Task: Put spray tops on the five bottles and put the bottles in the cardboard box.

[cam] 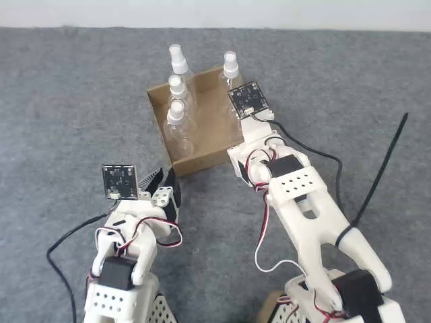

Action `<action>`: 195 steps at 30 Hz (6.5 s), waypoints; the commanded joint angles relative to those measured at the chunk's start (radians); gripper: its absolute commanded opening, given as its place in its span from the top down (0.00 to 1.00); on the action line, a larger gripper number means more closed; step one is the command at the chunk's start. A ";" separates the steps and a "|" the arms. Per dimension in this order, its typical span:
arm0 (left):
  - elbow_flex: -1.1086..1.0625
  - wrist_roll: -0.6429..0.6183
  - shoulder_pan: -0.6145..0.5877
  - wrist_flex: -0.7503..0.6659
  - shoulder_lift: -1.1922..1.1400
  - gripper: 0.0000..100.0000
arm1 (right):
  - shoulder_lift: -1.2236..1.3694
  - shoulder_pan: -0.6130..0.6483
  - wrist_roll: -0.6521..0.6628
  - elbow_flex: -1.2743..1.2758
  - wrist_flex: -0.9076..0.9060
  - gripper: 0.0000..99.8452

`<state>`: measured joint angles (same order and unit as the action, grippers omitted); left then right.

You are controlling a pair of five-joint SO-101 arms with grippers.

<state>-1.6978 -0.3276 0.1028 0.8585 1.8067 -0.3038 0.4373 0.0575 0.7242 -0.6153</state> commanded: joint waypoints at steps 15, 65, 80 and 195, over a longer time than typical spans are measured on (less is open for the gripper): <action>0.013 0.011 -0.005 0.008 0.009 0.93 | -0.185 -0.004 0.002 -0.066 -0.084 0.94; 0.013 0.011 -0.005 0.008 0.009 0.93 | -0.734 -0.027 -0.008 0.311 0.108 0.96; 0.013 0.011 -0.005 0.008 0.009 0.93 | -0.944 -0.027 -0.006 0.468 0.223 0.96; 0.013 0.011 -0.005 0.009 0.009 0.93 | -1.512 -0.325 0.060 0.664 0.252 0.92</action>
<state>-1.6978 -0.3276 0.1028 0.8585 1.8067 -1.7998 0.1519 0.1005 1.4346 -0.3606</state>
